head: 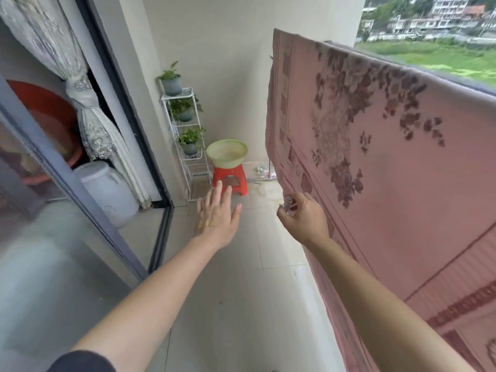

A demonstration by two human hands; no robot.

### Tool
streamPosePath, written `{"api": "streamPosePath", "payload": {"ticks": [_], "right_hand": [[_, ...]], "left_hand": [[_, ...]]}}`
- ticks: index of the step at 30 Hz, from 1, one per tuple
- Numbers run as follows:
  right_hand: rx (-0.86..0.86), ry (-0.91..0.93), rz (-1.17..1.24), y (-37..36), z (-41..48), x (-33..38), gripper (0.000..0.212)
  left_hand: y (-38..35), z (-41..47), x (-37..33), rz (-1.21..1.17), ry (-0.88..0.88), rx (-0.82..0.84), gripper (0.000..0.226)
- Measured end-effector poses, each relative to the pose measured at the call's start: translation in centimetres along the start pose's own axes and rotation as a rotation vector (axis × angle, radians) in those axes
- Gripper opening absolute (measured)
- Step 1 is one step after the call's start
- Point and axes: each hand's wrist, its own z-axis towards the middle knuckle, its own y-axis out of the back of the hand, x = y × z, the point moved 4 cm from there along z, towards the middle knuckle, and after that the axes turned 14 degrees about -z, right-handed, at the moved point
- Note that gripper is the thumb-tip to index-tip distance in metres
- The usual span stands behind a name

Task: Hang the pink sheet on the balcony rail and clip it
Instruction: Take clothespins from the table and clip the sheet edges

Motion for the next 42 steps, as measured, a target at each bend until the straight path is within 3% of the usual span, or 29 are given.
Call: {"api": "streamPosePath", "payload": {"ticks": [14,18,25,29,33,38,42], "right_hand": [[0.001,0.073,0.101,-10.1,34.0,3.3,0.035],[0.013,0.069,0.096,-15.6,43.8,4.6,0.018],[-0.016,0.005,0.028,-19.9,61.8,6.9,0.031],[-0.032,-0.094,0.096,-21.7,70.7,5.4,0.032],[-0.021,-0.124,0.133,-24.6,79.3,2.8,0.02],[0.027,-0.14,0.182,-28.4,89.5,-0.1,0.015],[0.064,-0.117,0.162,-30.2,98.2,-1.7,0.024]], "left_hand": [[-0.4,32.2,6.9,-0.004,0.043,-0.098,0.06],[-2.3,42.8,10.4,-0.034,0.036,-0.089,0.06],[-1.9,63.4,13.7,-0.054,-0.019,-0.058,0.059],[-3.7,73.7,13.5,-0.056,-0.07,-0.019,0.059],[-7.9,83.4,13.7,-0.066,-0.074,0.037,0.059],[-13.4,93.9,14.5,-0.154,0.078,0.218,0.068],[-15.2,102.1,14.6,-0.192,0.144,0.321,0.076]]}}
